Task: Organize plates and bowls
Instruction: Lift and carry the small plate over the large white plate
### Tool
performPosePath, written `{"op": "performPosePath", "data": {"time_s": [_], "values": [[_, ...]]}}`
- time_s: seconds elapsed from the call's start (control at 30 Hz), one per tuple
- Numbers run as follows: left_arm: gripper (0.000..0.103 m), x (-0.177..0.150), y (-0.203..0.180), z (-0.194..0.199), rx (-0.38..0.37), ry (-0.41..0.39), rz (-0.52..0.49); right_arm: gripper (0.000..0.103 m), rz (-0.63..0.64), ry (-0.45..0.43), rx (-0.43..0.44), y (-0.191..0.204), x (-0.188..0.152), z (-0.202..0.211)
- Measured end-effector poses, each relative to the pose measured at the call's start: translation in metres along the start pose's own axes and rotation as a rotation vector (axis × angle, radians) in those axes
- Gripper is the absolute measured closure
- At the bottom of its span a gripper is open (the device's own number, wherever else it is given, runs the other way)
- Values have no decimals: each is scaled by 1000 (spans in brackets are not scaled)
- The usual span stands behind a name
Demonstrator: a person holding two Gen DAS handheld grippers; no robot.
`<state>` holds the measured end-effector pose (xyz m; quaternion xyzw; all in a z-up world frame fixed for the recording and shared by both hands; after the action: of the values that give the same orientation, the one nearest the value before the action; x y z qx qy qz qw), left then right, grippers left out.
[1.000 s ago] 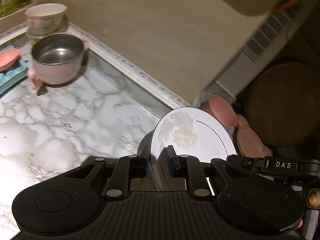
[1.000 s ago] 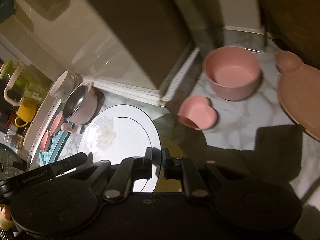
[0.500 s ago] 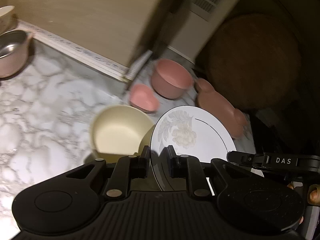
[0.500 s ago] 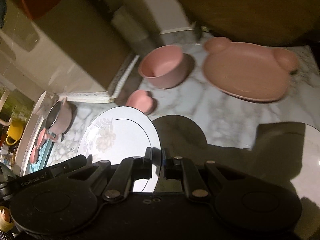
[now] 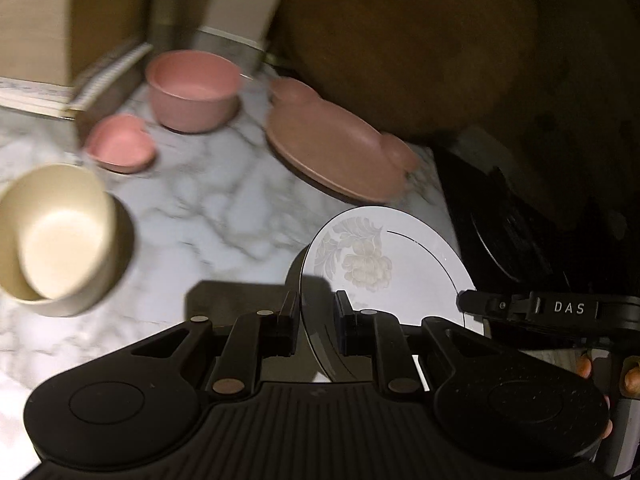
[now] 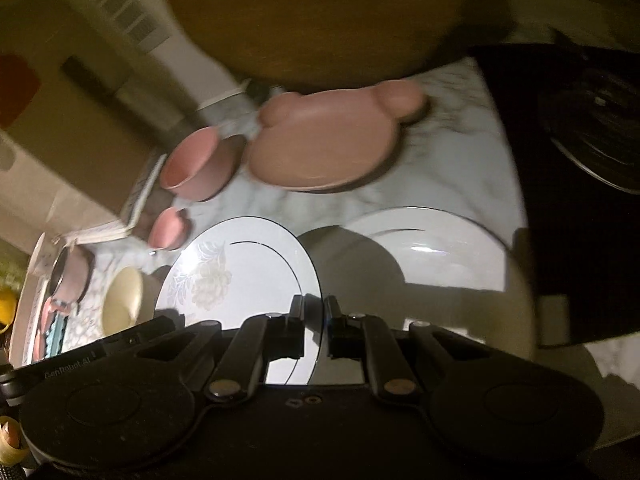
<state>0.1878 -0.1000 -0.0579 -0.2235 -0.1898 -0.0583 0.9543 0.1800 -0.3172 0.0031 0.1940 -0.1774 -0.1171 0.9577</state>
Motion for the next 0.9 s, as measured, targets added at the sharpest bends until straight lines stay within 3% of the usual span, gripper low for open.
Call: {"op": "performPosePath", "data": {"time_s": [0.43,0.9], "values": [[86,-6,-46,-63,-5,98,-59,95,-113,8,-39,-82,-11,7],[86,-5,-51,-86,15,153,-72,95,-141,46,-51,-106,-11,-10]]}}
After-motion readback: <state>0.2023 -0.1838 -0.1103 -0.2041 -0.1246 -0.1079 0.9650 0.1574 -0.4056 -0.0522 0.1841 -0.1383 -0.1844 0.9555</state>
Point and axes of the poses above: each gripper's, at about its wrist camera, not at the fingertips, and z roughly against the way its jaws point, y to its left, x to its top, the point moved 1 cm from there along -z, roughly the way its jaws point, and after that the axes turned 8 degrees about y, right-handed, at the moved point
